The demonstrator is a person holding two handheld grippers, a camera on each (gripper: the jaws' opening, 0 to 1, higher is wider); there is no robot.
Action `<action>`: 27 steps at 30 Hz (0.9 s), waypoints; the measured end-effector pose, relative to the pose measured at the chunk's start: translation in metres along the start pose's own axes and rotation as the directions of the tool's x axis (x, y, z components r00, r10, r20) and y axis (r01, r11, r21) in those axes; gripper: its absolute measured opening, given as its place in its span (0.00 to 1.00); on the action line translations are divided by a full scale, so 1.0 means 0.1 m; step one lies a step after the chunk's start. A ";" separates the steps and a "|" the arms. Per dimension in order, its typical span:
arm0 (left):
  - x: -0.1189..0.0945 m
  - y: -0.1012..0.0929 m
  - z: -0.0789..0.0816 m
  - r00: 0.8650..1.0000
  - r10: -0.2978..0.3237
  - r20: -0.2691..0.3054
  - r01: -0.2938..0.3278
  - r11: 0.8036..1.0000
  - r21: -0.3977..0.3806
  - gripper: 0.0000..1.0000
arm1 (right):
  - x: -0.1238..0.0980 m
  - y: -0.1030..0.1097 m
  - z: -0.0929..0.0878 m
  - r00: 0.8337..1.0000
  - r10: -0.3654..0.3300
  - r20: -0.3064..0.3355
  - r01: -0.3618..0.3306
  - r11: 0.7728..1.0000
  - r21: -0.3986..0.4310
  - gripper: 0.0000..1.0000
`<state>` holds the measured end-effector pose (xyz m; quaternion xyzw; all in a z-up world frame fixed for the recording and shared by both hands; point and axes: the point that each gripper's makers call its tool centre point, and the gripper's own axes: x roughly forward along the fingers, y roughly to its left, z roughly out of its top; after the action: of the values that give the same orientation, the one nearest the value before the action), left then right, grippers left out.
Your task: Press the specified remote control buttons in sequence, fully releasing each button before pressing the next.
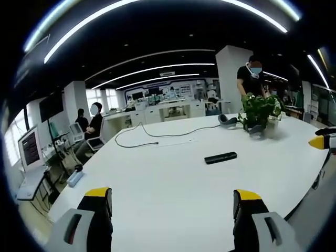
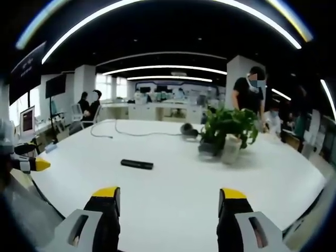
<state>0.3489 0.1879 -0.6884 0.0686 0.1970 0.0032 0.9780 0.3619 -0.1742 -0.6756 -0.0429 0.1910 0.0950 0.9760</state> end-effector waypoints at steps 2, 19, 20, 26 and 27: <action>0.00 0.00 0.00 1.000 -0.001 0.001 0.001 1.000 0.002 1.00 | 0.00 0.00 -0.01 1.000 0.002 -0.003 -0.002 1.000 -0.003 0.74; 0.07 -0.13 0.13 0.996 -0.085 0.008 0.085 0.995 0.055 1.00 | 0.02 0.03 -0.08 0.999 0.014 -0.050 -0.014 1.000 0.002 0.66; 0.09 -0.17 0.14 0.994 -0.108 0.005 0.107 0.993 0.056 1.00 | 0.02 0.04 -0.10 0.998 0.023 -0.060 -0.022 1.000 0.008 0.64; 0.26 -0.32 0.21 0.977 -0.207 -0.055 0.213 0.970 0.120 0.89 | 0.01 0.09 -0.14 0.995 0.053 -0.085 -0.052 0.999 0.012 0.49; 0.28 -0.34 0.23 0.974 -0.218 -0.062 0.224 0.967 0.124 0.89 | 0.00 0.10 -0.14 0.994 0.060 -0.087 -0.059 0.998 0.016 0.47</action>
<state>0.3826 0.1518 -0.6831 0.1098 0.2266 -0.1171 0.9607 0.3551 -0.1661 -0.6894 -0.0349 0.2352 0.1210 0.9638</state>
